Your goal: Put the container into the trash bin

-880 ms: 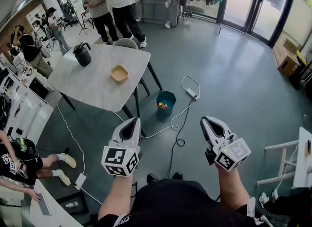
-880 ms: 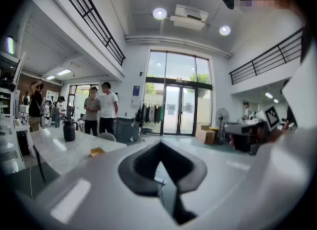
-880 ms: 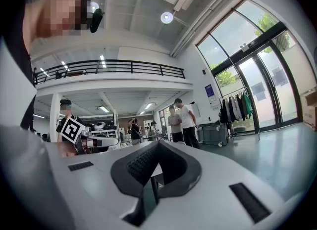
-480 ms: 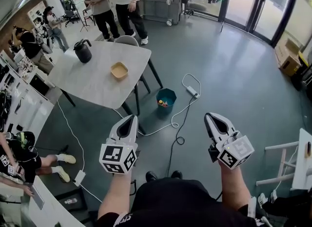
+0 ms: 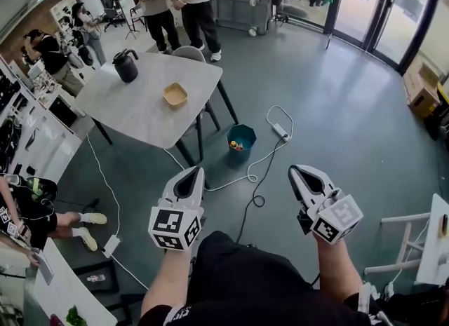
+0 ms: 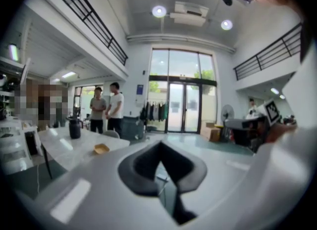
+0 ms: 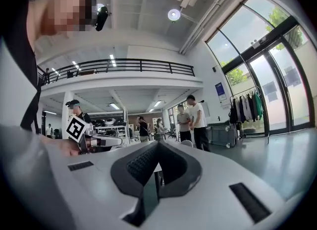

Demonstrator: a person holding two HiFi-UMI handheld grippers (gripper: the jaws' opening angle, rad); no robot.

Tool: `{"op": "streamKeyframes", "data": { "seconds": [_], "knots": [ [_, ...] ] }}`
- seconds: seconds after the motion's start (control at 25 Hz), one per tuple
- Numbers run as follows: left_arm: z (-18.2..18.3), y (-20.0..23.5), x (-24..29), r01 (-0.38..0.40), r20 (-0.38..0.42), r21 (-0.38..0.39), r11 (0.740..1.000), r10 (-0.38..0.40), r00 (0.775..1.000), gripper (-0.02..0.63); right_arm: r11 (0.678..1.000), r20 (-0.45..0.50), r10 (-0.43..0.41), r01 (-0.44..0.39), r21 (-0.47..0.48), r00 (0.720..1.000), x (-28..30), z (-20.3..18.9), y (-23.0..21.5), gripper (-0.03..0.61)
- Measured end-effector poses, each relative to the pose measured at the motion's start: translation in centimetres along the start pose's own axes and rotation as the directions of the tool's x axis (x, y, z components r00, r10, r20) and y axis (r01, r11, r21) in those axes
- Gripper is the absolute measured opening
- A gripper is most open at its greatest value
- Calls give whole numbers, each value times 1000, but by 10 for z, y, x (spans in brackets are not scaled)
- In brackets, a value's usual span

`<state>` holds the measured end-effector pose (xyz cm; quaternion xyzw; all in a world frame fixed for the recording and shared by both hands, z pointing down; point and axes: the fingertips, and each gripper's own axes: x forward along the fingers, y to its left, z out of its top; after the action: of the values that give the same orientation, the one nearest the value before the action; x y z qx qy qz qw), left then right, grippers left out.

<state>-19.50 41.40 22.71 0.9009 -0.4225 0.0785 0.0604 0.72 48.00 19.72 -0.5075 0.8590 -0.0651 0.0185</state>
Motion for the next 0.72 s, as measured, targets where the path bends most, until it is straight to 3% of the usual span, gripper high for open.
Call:
{"op": "streamKeyframes", "data": {
  "seconds": [0.36,0.72],
  "knots": [
    [-9,41,22,-49,-10,-39,998,49,999,9,1000,-19,11,-11,23,1000,30,-5,-24,-9],
    [-10,129,74,-80,-27,-71,994,78,997,9,998,-61,25,-22,54,998,129,-9,-53,-9]
  ]
}}
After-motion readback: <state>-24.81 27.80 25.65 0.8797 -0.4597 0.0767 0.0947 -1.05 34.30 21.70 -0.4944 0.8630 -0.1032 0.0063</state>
